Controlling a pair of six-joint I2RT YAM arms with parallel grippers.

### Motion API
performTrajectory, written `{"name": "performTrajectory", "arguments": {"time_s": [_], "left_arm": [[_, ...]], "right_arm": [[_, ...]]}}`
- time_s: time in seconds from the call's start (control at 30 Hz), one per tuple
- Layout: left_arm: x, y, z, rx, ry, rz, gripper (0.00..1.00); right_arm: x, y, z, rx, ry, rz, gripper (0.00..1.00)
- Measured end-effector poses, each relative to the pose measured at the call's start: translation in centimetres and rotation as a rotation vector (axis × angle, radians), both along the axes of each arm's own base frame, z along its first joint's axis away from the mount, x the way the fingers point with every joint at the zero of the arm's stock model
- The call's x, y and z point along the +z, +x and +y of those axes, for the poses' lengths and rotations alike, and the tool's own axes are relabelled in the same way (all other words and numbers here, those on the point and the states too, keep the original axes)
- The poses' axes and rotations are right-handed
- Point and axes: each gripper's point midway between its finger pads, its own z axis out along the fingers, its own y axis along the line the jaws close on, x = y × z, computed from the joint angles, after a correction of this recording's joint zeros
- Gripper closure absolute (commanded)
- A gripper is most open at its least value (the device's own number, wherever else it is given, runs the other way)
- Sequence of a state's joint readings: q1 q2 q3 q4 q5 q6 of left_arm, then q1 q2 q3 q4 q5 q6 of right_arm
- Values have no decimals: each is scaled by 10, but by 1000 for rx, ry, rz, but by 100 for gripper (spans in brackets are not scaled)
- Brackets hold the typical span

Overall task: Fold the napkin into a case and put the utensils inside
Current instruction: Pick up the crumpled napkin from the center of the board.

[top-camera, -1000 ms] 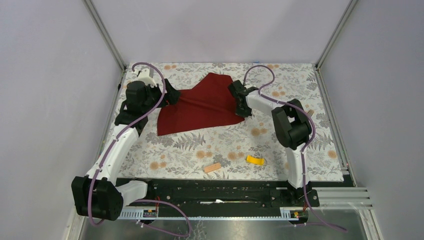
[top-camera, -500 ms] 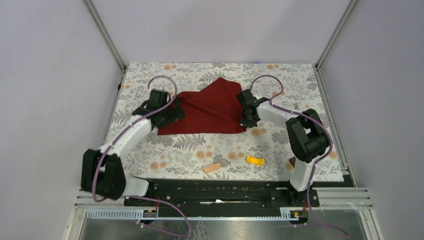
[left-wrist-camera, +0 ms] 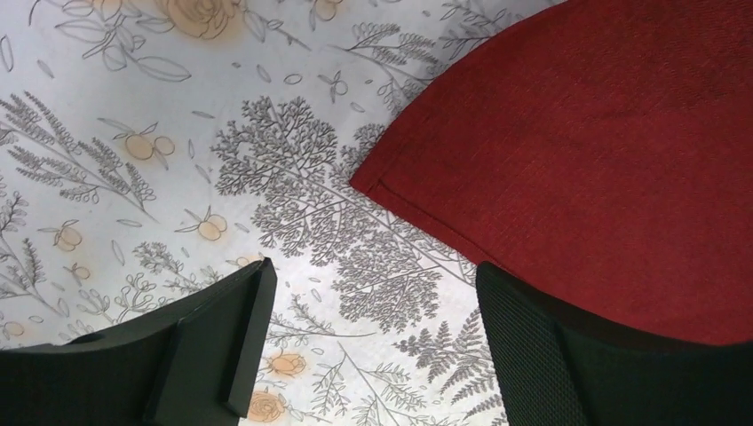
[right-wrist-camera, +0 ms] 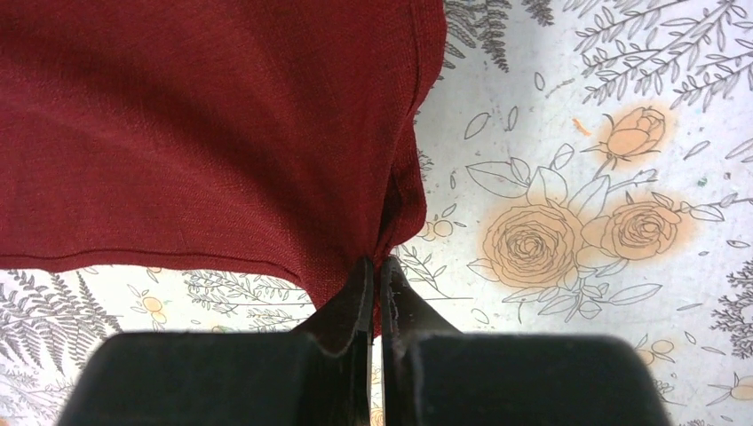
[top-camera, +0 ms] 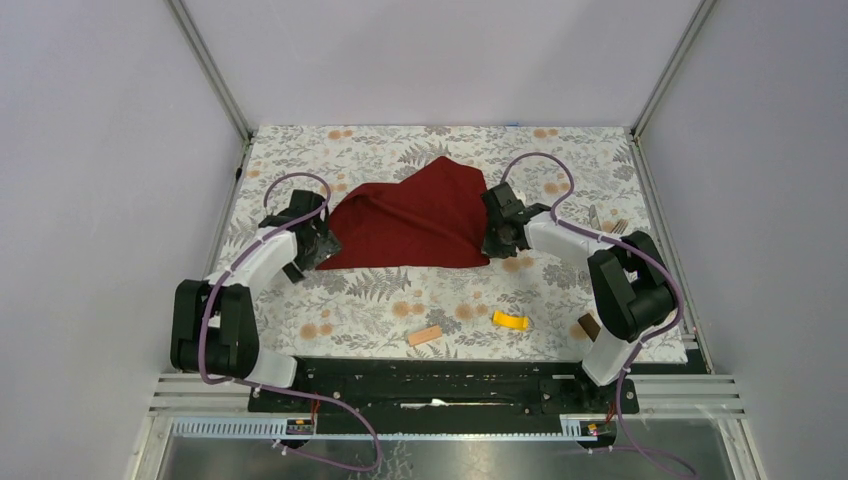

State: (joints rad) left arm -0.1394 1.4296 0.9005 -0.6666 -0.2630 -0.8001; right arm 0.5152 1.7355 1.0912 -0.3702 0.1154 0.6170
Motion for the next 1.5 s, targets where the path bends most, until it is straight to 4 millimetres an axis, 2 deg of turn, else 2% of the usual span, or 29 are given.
{"name": "performTrajectory", "arguments": {"time_s": [0.13, 0.23, 0.4, 0.57, 0.77, 0.93, 0.97, 1.0, 1.03, 1.2, 1.37, 1.43, 1.5], "left_arm": [[0, 10, -1, -14, 0, -31, 29], [-7, 19, -2, -14, 0, -35, 40], [-31, 20, 2, 0, 10, 25, 40], [-44, 18, 7, 10, 30, 63, 37], [-44, 30, 13, 3, 34, 46, 37], [-45, 39, 23, 13, 35, 23, 67], [-45, 42, 25, 13, 36, 16, 75], [-45, 44, 26, 18, 35, 8, 92], [-46, 47, 26, 20, 32, -1, 100], [-44, 60, 23, 4, 16, -45, 100], [-39, 56, 12, -24, -50, -48, 100], [-28, 48, 5, -41, -86, -50, 100], [2, 42, -1, -55, -120, -99, 100]], "right_arm": [[1, 0, 4, 36, 19, -9, 100], [1, 2, 6, 61, 19, -20, 100], [-3, 1, 7, 92, 12, -11, 100], [-5, 1, 7, 96, 12, -8, 100], [-5, 1, 8, 90, 16, -9, 100], [-5, 1, 8, 86, 18, -8, 100], [-5, 1, 8, 86, 18, -8, 100], [-5, 1, 8, 86, 18, -8, 100], [-5, 1, 8, 86, 18, -8, 100], [-5, 0, 10, 91, 28, -2, 100], [4, -4, 17, 122, 73, -1, 100], [18, -5, 22, 147, 107, -21, 100], [36, -5, 26, 169, 132, -50, 100]]}}
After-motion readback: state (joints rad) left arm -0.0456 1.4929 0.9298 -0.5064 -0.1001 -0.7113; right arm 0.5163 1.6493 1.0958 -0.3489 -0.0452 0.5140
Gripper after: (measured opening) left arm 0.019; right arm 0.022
